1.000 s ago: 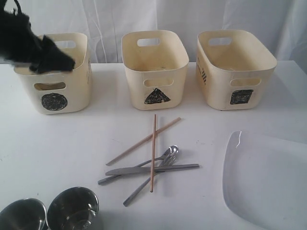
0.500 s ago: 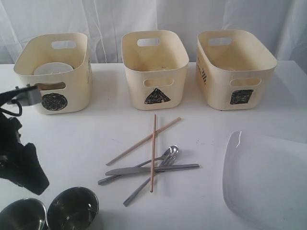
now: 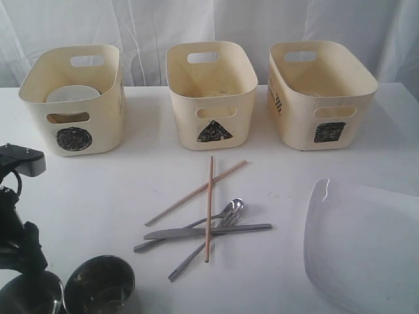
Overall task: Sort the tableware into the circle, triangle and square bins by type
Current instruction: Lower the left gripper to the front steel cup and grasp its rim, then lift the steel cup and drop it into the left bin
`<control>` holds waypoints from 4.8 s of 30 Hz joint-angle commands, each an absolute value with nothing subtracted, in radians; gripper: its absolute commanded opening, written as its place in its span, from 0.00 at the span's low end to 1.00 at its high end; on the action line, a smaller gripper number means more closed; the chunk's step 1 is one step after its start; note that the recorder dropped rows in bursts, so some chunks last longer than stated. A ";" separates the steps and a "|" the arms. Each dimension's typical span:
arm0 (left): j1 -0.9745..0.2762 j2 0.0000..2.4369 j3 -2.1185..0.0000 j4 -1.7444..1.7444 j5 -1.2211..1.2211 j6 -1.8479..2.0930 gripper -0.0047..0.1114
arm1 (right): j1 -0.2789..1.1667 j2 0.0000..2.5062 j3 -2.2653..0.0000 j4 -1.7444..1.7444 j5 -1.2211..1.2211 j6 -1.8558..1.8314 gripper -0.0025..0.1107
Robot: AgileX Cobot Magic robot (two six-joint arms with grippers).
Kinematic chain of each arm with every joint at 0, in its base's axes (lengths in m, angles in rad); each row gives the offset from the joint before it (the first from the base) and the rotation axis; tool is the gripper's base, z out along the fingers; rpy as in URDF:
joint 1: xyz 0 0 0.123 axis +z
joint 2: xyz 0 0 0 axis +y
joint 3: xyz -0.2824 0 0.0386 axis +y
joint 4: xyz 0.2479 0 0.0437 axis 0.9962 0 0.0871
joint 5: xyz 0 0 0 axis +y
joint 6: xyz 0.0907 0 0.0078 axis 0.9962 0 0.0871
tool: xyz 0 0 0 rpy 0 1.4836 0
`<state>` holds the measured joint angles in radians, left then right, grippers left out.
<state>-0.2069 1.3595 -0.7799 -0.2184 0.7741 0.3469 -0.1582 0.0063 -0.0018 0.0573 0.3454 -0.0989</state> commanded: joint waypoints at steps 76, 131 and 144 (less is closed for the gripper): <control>-0.209 1.319 -0.699 -0.018 0.663 0.648 0.04 | -0.158 0.000 0.000 0.053 0.343 -0.097 0.02; -0.082 1.995 -1.862 -0.184 0.512 0.287 0.60 | -0.158 0.000 0.000 0.053 0.343 -0.097 0.02; -0.085 1.748 -1.832 -0.431 1.221 0.329 0.59 | -0.158 0.000 0.000 0.053 0.343 -0.097 0.02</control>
